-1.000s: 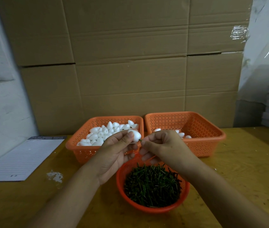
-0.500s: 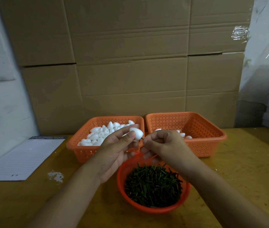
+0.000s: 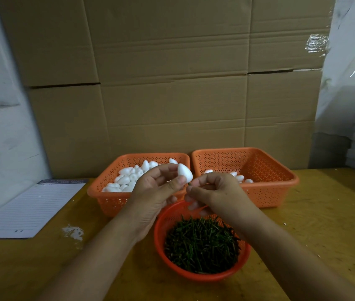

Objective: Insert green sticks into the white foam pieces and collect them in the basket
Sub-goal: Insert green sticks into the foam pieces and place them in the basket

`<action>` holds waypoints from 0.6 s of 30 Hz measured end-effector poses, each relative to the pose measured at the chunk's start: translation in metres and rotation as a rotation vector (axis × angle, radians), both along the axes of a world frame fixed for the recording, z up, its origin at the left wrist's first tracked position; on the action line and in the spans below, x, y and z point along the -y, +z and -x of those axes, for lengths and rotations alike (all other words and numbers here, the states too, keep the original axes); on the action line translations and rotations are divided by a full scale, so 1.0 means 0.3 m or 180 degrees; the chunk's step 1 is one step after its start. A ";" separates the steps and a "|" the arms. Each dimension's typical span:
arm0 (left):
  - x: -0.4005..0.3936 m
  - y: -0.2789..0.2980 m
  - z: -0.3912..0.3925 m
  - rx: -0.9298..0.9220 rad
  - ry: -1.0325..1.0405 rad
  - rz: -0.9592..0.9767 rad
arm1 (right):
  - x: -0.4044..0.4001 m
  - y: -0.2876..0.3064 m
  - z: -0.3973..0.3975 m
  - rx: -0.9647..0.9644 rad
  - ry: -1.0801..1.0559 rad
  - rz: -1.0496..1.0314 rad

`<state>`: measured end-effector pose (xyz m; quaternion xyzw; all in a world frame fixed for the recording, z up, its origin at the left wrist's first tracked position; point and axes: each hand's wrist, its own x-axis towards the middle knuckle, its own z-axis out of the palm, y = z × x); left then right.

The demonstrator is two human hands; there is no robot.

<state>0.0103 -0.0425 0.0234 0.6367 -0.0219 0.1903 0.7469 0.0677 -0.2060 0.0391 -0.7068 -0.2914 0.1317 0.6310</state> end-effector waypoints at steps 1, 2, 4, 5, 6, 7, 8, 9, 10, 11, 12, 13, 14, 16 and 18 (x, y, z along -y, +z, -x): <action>0.003 0.000 0.001 0.0012 0.0012 -0.0074 | 0.001 0.000 0.000 0.0013 0.0002 0.0007; 0.006 0.000 0.002 0.0020 0.0032 -0.0137 | 0.001 0.000 0.000 0.0028 0.0009 0.0016; 0.009 0.000 0.001 0.0038 0.0073 -0.0222 | 0.002 0.000 0.001 0.0073 0.0029 0.0038; 0.010 0.000 0.002 0.0045 0.0073 -0.0247 | 0.003 -0.001 0.000 0.0094 0.0035 0.0039; 0.012 0.001 0.003 0.0039 0.0066 -0.0267 | 0.003 -0.002 -0.001 0.0114 0.0040 0.0034; 0.013 0.001 0.004 0.0027 0.0057 -0.0289 | 0.004 -0.003 -0.001 0.0135 0.0043 0.0032; 0.013 0.002 0.005 0.0012 0.0044 -0.0316 | 0.004 -0.004 -0.002 0.0150 0.0046 0.0029; 0.013 0.002 0.006 0.0001 0.0025 -0.0346 | 0.005 -0.005 -0.003 0.0156 0.0050 0.0024; 0.011 0.003 0.006 -0.0008 0.0007 -0.0371 | 0.005 -0.006 -0.005 0.0153 0.0057 0.0017; 0.009 0.003 0.008 -0.0020 -0.0009 -0.0396 | 0.006 -0.007 -0.006 0.0150 0.0068 0.0012; 0.007 0.003 0.009 -0.0033 -0.0029 -0.0424 | 0.006 -0.007 -0.007 0.0149 0.0085 0.0010; 0.003 0.003 0.010 -0.0045 -0.0056 -0.0458 | 0.007 -0.008 -0.008 0.0155 0.0107 0.0011; 0.000 0.002 0.010 -0.0054 -0.0082 -0.0487 | 0.009 -0.008 -0.009 0.0166 0.0134 0.0017; -0.006 0.000 0.009 -0.0064 -0.0118 -0.0497 | 0.010 -0.009 -0.011 0.0182 0.0192 0.0033; -0.010 -0.002 0.009 -0.0091 -0.0132 -0.0492 | 0.009 -0.011 -0.014 0.0173 0.0240 0.0042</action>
